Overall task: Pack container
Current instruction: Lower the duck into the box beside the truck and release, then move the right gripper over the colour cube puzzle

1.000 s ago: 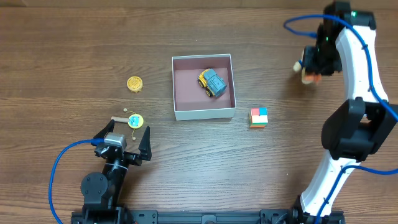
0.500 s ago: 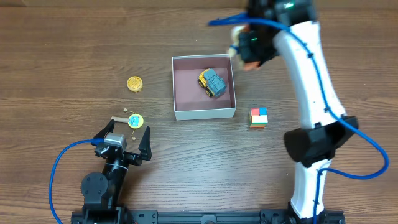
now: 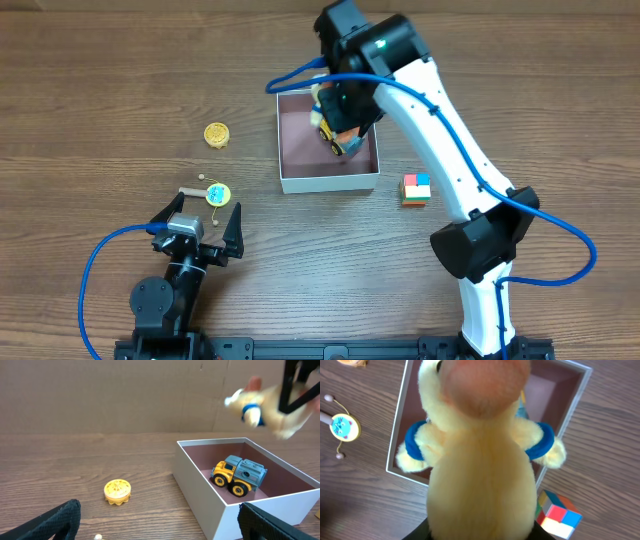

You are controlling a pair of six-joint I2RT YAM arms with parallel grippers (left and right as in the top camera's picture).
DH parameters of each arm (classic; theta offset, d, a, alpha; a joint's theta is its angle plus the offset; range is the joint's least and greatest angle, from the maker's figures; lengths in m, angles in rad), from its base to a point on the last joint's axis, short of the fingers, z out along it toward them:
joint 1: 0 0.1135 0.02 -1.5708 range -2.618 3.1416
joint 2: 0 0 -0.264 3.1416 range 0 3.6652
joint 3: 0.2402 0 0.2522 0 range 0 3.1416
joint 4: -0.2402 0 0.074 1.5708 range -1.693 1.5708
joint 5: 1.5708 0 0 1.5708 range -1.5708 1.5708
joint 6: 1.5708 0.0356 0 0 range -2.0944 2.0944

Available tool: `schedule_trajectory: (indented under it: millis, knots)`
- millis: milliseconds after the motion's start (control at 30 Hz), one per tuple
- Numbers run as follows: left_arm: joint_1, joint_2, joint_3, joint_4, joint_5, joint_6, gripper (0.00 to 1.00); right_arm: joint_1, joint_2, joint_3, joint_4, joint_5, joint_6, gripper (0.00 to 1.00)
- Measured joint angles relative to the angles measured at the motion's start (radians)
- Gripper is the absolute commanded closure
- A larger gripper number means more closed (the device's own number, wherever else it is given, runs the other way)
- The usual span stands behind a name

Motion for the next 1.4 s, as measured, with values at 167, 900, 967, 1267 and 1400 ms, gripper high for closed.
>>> schedule_trajectory:
  millis: [167,900,967,1267,1400]
  knots:
    - [0.0,0.0,0.0,0.0,0.0,0.0,0.0,0.025,0.0,-0.087,0.057,0.0,0.015,0.51]
    - [0.0,0.0,0.0,0.0,0.0,0.0,0.0,0.031,0.0,-0.119,0.117,0.005,0.018,0.0]
    - [0.0,0.0,0.0,0.0,0.0,0.0,0.0,0.029,0.0,-0.119,0.117,0.023,0.034,0.0]
    - [0.0,0.0,0.0,0.0,0.0,0.0,0.0,-0.095,0.001,0.052,-0.019,0.139,0.149,0.0]
    - [0.0,0.0,0.0,0.0,0.0,0.0,0.0,-0.223,-0.005,0.148,-0.082,0.149,0.169,0.0]
